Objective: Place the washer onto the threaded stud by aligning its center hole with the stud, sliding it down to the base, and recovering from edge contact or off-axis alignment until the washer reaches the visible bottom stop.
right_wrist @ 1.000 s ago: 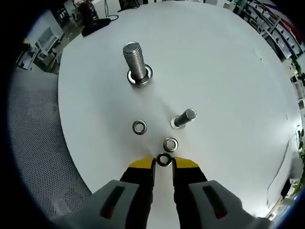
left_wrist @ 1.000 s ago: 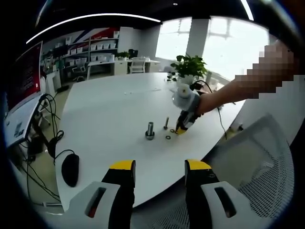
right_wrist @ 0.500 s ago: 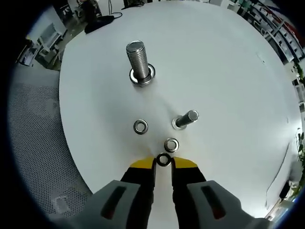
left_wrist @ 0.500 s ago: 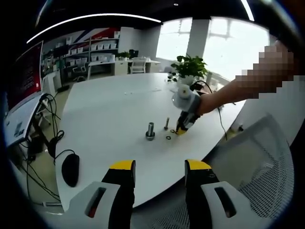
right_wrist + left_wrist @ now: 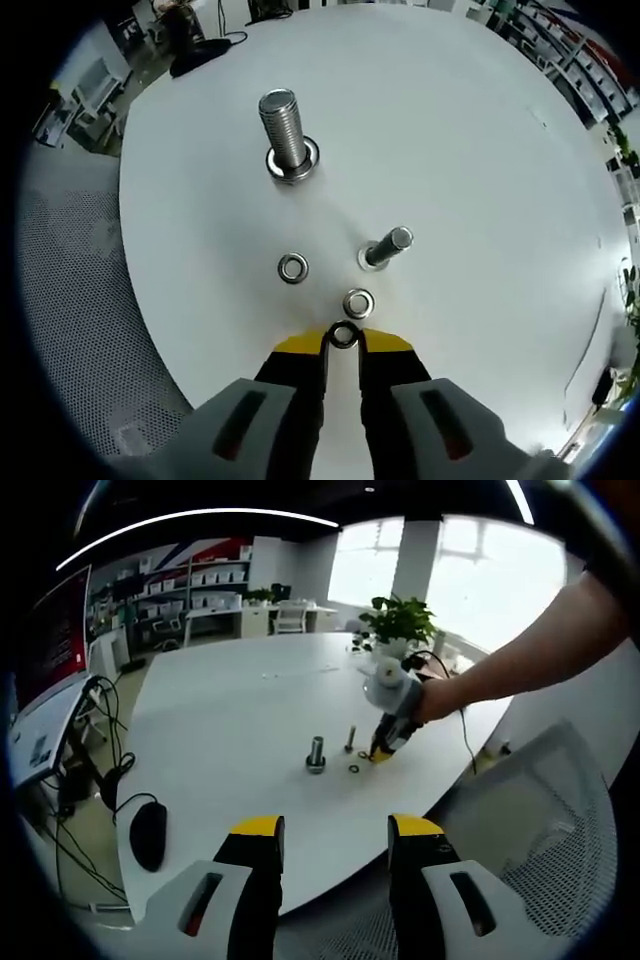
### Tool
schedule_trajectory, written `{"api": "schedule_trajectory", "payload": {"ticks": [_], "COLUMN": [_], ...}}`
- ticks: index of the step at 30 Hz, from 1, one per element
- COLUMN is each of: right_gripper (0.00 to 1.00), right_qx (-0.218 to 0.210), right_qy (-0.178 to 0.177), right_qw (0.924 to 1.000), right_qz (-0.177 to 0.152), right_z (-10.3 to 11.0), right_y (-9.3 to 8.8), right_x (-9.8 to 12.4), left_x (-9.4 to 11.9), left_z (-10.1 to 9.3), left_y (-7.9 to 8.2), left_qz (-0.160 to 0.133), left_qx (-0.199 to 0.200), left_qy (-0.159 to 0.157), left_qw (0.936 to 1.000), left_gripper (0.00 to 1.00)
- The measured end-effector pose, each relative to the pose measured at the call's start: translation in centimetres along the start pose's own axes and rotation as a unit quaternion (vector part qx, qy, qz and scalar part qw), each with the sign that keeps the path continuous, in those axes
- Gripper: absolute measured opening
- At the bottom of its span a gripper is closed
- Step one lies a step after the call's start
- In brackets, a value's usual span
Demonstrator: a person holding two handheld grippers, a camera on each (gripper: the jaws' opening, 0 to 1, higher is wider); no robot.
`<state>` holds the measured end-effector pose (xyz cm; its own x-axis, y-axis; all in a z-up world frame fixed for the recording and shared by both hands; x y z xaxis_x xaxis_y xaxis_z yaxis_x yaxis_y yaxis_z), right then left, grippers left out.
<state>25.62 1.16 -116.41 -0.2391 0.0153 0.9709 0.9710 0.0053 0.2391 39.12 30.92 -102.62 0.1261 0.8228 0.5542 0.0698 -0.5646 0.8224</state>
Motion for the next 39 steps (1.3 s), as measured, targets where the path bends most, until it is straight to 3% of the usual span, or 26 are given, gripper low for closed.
{"api": "schedule_trajectory", "payload": {"ticks": [2,6,12,19,22,23,28,39], "right_gripper": [0.13,0.13,0.13,0.14,0.14,0.14,0.14,0.14], "right_qx": [-0.022,-0.024,-0.040,-0.034,-0.033,-0.028,-0.008,0.005], "right_qy": [0.004,0.003,-0.001,-0.006,-0.008,-0.009,-0.027,-0.027], "right_qw": [0.9998,0.9997,0.9989,0.9982,0.9976,0.9975,0.9960,0.9956], "right_qz": [-0.003,0.000,-0.027,-0.049,-0.060,-0.064,-0.085,-0.089], "right_z": [0.1,0.0,0.8,-1.2,0.1,-1.5,-1.3,-1.6], "right_y": [-0.1,-0.2,0.2,1.8,2.6,3.0,4.2,4.4], "right_x": [0.1,-0.1,2.3,3.1,4.8,4.1,5.5,5.4], "left_x": [0.0,-0.1,-0.1,-0.1,-0.1,-0.1,-0.1,-0.1], "left_z": [0.1,0.1,0.2,0.3,0.3,0.3,0.3,0.3], "left_y": [0.0,-0.1,-0.2,-0.2,-0.2,-0.2,-0.1,-0.1], "left_qz": [-0.001,0.000,-0.001,-0.001,-0.002,-0.002,-0.002,-0.004], "left_qx": [0.002,0.001,0.001,0.000,0.001,0.001,0.000,0.001], "left_qy": [0.000,0.001,0.001,0.002,0.003,0.003,0.003,0.005], "left_qw": [1.0000,1.0000,1.0000,1.0000,1.0000,1.0000,1.0000,1.0000], "left_gripper": [0.40,0.40,0.40,0.40,0.40,0.40,0.40,0.40]}}
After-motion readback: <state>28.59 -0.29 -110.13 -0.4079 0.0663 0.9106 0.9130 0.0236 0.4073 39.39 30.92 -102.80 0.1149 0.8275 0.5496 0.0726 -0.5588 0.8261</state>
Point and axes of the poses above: the point that each gripper's makers call its tool centre point, and the gripper's own axes: x roughly backward along the fingers, z roughly to its left, y roughly out of its top, the point moved 8 cm from there along x, roughly backward along the fingers, and after that the axes turned 2 degrees about -x, right-handed, at the moved point
